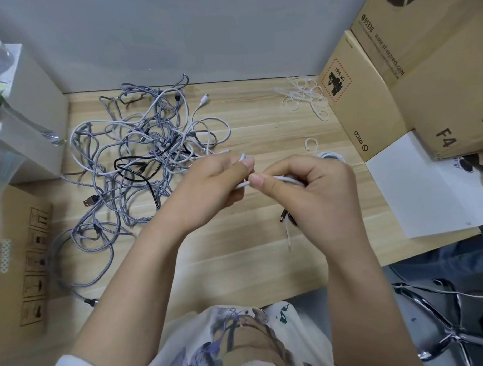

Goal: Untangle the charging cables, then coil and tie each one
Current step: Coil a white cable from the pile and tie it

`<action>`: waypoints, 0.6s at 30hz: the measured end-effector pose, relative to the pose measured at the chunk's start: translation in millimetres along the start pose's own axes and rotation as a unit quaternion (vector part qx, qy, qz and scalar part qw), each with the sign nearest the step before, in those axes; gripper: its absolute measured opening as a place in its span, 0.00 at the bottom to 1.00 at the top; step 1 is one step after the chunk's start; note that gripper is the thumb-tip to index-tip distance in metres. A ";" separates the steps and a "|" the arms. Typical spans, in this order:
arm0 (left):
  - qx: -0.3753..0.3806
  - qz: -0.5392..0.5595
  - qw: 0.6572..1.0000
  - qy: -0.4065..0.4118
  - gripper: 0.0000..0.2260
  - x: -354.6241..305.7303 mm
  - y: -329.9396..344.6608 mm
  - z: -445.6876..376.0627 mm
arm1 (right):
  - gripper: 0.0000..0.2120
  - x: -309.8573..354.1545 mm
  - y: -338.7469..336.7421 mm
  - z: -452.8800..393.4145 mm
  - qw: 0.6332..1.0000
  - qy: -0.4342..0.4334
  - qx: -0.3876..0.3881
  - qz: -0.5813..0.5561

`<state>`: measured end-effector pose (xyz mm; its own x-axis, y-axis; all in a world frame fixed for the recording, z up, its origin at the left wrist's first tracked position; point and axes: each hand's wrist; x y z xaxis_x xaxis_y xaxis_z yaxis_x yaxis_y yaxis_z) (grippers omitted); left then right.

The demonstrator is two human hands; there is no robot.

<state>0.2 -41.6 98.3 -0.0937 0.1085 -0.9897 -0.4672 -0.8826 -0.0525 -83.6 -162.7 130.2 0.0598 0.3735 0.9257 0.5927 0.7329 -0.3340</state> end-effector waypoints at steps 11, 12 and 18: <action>0.214 0.319 0.921 -0.069 0.15 -0.8 -22.2 -1.7 | 0.05 -14.9 -6.2 -12.8 0.995 0.019 -0.080 -0.048; 0.233 0.352 0.904 -0.066 0.14 -1.3 -22.1 -3.5 | 0.06 -16.0 -4.7 -12.5 0.997 0.018 -0.062 -0.041; 0.232 0.555 0.796 -0.063 0.13 -12.1 -22.4 -12.1 | 0.09 -27.9 3.3 -9.1 0.997 0.061 0.044 0.014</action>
<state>22.4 -28.7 109.9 -0.7488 -0.5504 -0.3692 -0.3067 -0.2061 0.9292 -76.0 -175.9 104.8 0.1757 0.3268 0.9286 0.5167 0.7723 -0.3696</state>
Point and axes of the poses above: each hand's wrist, its own z-axis away from the middle knuckle, its own y-axis out of the palm, x = y × z, and after that the axes turned 15 degrees about -x, right-handed
